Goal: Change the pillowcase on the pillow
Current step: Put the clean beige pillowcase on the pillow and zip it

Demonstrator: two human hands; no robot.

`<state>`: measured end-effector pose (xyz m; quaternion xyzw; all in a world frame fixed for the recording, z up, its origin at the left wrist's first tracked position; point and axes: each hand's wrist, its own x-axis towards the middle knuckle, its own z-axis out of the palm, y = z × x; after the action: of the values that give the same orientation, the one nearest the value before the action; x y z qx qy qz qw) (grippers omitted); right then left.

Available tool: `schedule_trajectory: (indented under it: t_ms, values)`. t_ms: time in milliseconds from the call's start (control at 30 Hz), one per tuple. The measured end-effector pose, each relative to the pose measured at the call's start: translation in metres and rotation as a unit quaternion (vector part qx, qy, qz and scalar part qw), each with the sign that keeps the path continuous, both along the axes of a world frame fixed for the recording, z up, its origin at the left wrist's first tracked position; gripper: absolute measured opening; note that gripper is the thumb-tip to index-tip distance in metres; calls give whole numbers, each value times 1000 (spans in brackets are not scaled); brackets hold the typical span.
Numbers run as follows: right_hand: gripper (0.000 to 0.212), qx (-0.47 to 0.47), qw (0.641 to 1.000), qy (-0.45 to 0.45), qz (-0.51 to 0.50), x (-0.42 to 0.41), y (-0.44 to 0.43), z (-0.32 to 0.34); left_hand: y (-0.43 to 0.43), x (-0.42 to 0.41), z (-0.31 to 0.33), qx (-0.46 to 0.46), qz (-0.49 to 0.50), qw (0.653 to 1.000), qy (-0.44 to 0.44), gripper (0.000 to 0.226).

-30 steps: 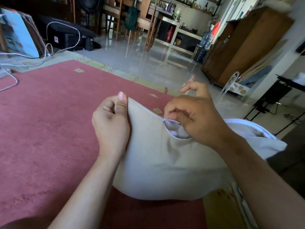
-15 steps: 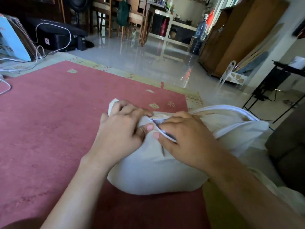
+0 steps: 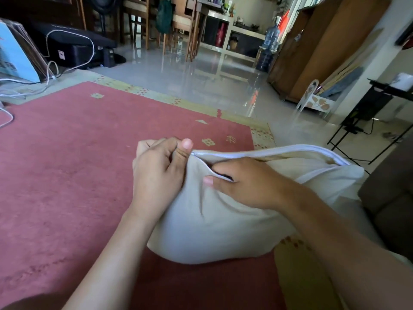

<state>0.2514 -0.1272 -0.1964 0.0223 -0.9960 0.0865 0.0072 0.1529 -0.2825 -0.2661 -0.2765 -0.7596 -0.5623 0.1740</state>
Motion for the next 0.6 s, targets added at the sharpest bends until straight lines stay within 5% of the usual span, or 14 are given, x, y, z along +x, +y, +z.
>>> schedule_trajectory:
  t_ms: [100, 200, 300, 600]
  values:
    - [22, -60, 997, 41, -15, 18, 8, 12, 2, -1, -2, -11, 13, 1000, 22, 59]
    - [24, 113, 976, 184, -41, 42, 11, 17, 3, 1, -1, -9, 15, 1000, 16, 61]
    - [25, 241, 936, 237, -94, 62, 9, 14, 2, 1, 2, -8, 22, 1000, 6, 48]
    - [28, 109, 956, 271, 13, 61, 41, -5, 3, 2, 2, -13, 9, 1000, 8, 53]
